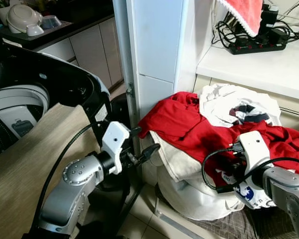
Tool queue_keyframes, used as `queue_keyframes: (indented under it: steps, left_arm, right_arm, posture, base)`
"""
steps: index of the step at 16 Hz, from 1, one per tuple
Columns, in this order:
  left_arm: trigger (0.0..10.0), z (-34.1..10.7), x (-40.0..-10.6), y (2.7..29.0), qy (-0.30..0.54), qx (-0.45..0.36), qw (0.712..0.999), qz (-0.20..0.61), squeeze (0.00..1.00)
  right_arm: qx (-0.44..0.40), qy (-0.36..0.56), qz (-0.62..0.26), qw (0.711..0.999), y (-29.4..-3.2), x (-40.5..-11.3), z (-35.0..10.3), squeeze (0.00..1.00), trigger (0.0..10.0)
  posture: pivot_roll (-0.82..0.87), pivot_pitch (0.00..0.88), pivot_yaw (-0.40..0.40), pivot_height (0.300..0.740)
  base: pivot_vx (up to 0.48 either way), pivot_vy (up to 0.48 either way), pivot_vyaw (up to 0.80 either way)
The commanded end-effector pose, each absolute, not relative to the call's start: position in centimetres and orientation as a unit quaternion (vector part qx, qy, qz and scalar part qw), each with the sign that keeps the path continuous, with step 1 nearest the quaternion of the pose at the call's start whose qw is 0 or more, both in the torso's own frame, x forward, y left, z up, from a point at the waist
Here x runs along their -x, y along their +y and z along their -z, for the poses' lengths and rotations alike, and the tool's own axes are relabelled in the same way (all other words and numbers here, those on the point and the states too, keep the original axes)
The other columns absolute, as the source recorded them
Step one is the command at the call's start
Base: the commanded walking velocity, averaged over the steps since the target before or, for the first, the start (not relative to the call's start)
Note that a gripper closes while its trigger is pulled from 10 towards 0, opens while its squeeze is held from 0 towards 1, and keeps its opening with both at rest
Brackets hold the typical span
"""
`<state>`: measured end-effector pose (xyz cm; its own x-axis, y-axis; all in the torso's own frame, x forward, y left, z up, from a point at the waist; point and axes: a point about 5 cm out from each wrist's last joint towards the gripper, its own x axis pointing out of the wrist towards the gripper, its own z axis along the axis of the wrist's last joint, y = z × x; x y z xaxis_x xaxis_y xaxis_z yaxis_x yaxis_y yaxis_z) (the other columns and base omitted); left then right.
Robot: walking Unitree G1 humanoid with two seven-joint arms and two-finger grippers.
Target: Clothes washing
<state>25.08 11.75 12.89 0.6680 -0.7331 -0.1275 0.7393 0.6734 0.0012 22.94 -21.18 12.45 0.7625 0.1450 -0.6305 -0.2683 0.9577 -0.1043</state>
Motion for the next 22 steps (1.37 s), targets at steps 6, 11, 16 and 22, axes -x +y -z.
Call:
queue_keyframes:
  steps: [6,11,16,22]
  left_arm:
    - [10.0,-13.0,-25.1,11.6,0.063,-0.027,0.912,0.404,0.00]
    - [10.0,-13.1,-25.2,11.5,0.059,-0.027,0.916,0.396,0.00]
    - [10.0,-15.9,-26.6,11.0,0.009,-0.033,0.926,0.376,0.00]
    - [10.0,-23.0,-27.8,7.0,-0.113,0.059,0.876,0.465,1.00]
  right_arm:
    - [0.081,0.302,-0.116,0.943,-21.3,-23.2,-13.2,0.00,0.0]
    - [0.058,0.268,-0.147,0.950,-20.9,-23.5,-14.5,0.00,0.0]
    - [0.013,0.147,-0.225,0.963,-20.8,-24.3,-19.8,0.00,0.0]
    - [-0.051,0.006,-0.396,0.917,-18.2,-24.1,-24.9,0.00,0.0]
  posture:
    - [-0.12,0.000,0.061,0.740]
    - [-0.12,0.000,0.054,0.740]
    - [-0.13,0.000,0.050,0.740]
    - [-0.12,0.000,0.051,0.740]
  base:
    - [0.000,0.000,0.00]
    - [0.000,0.000,0.00]
    - [0.000,0.000,0.00]
    - [0.000,0.000,0.00]
